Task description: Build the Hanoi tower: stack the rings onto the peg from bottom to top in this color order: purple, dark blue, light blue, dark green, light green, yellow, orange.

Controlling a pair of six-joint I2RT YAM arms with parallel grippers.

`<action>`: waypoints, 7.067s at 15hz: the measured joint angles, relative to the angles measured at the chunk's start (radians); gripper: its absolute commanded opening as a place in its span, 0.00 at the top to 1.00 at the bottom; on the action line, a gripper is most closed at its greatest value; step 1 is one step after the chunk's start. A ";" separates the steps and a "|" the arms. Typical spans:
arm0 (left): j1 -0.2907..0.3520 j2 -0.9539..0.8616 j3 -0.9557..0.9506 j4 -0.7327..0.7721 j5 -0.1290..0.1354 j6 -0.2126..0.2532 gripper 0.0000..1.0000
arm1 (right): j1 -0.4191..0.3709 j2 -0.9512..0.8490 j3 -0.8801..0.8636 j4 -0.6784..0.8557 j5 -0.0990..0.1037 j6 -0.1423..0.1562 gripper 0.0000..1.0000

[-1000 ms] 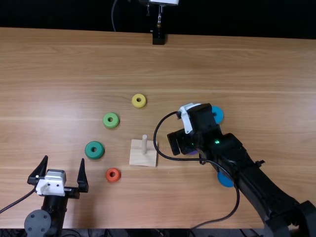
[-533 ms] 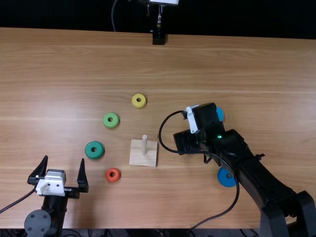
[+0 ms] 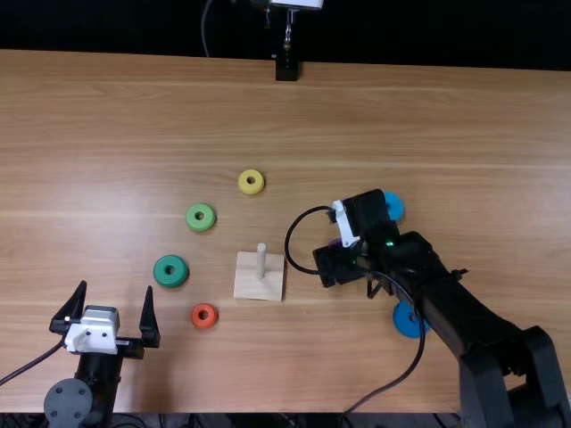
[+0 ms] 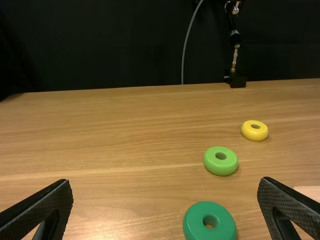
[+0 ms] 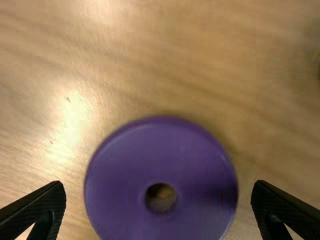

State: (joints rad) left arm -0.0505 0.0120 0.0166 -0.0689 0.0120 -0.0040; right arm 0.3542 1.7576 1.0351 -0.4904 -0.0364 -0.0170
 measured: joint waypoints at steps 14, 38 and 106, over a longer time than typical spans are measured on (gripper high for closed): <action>0.000 0.000 0.000 0.000 0.001 0.000 0.00 | -0.024 0.038 0.021 -0.005 0.000 0.055 1.00; 0.000 0.000 0.000 -0.001 0.001 0.000 0.00 | 0.237 0.043 0.946 -0.770 0.000 0.122 1.00; 0.000 0.000 0.000 0.000 0.000 0.000 0.00 | 0.145 0.152 0.584 -0.200 0.003 0.115 0.00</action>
State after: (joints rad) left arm -0.0505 0.0116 0.0166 -0.0692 0.0124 -0.0044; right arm 0.4988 1.9099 1.6192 -0.6903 -0.0330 0.0978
